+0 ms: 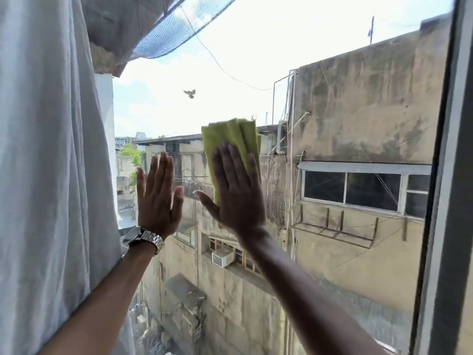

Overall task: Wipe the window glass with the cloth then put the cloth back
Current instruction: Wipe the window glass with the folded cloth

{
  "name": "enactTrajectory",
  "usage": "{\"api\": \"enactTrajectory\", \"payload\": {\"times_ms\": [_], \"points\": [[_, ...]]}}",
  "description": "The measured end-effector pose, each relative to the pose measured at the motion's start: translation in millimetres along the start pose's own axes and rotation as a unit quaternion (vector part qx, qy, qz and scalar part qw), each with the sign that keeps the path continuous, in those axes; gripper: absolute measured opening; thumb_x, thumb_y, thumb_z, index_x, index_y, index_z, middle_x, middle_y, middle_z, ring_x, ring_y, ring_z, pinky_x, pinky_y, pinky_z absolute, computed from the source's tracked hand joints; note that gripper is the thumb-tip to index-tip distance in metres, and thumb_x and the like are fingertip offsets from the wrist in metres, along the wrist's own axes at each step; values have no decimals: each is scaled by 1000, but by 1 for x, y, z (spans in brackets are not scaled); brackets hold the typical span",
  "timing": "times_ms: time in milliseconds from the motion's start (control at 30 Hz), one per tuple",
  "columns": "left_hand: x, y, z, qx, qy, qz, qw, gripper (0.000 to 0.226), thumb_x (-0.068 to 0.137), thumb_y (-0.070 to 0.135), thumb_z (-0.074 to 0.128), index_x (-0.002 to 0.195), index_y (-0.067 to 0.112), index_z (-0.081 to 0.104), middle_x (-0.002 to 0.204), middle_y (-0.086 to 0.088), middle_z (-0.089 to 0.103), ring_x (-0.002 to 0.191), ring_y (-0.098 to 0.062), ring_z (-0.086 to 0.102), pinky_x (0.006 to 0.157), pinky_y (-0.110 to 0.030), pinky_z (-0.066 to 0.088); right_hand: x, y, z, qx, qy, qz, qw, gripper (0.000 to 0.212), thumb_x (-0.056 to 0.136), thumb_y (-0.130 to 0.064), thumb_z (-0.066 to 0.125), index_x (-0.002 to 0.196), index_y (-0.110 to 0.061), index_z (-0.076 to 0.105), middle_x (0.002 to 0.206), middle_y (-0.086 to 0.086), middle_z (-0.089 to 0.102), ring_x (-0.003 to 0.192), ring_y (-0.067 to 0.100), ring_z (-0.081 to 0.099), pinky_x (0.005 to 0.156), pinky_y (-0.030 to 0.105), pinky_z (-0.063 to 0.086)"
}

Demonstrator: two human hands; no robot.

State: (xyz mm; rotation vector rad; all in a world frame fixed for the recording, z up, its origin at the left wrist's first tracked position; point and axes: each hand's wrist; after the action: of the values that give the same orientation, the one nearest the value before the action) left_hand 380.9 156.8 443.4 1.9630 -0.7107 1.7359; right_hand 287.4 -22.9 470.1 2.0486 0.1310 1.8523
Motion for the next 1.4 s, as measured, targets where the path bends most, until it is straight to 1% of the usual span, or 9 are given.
{"api": "enactTrajectory", "payload": {"times_ms": [167,300,533,667,767,867,1000,1200,1400], "points": [[0,7,-8,-7,-6,-10,1000,63,100,32,26,157,8,16,167,-16,21,157,-28,16,127,-61,13,-57,53,-15,-49,-4,8,999,90,99,-73,29,157,-3,33,164,19,32,154,31,28,127,52,17],[-2,11,-8,-5,-5,-13,1000,61,100,29,25,155,2,23,165,-19,25,156,-30,20,125,-62,17,-52,66,-13,-56,-4,49,997,92,99,-72,34,159,-4,25,166,18,27,156,30,21,129,53,14],[-3,6,0,2,12,-7,1000,61,101,28,24,157,4,21,167,-16,21,157,-28,16,127,-59,15,-25,-10,6,-65,14,194,979,82,106,-61,27,160,0,17,167,22,20,157,33,14,129,54,-2],[-2,3,-1,-1,18,11,1000,59,101,26,24,157,4,23,167,-10,18,157,-25,18,127,-59,17,-8,-61,16,-33,28,196,980,73,107,-53,31,158,0,28,165,20,29,155,32,24,127,54,6],[-2,0,0,2,27,10,1000,58,101,24,25,156,5,25,167,-9,20,156,-25,21,126,-60,19,-8,-61,14,-26,27,152,988,70,108,-51,34,157,-1,31,163,20,32,154,31,28,126,56,11],[-1,2,-1,2,22,3,1000,58,100,23,26,156,6,24,166,-13,25,156,-26,21,125,-60,20,-14,-34,6,-34,21,96,995,64,108,-47,35,156,-4,35,162,15,37,153,27,32,125,56,13],[-1,4,-5,-1,16,-3,1000,58,100,24,26,155,5,27,165,-15,29,155,-28,24,124,-61,22,-39,33,-9,-50,27,121,991,64,109,-44,26,157,-3,32,163,17,35,153,30,29,124,59,18],[-2,6,-11,0,12,1,1000,58,100,21,31,155,4,26,164,-17,30,155,-29,24,125,-60,21,-103,155,-43,-120,-15,162,979,76,107,-57,16,162,-4,13,168,18,20,159,30,7,126,63,14],[0,15,-16,16,-5,-21,1000,61,99,29,28,155,5,27,166,-15,25,155,-29,23,125,-59,18,-101,168,-54,-133,-35,142,980,89,102,-66,8,159,1,18,166,22,23,157,34,14,127,62,13]]}}
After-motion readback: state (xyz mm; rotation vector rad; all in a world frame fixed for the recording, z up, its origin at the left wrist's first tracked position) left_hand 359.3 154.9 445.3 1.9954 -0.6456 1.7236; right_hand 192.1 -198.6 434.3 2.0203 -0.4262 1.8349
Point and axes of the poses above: each hand's wrist, its own x-axis towards the middle knuckle, its own z-axis out of the palm, y = z × x
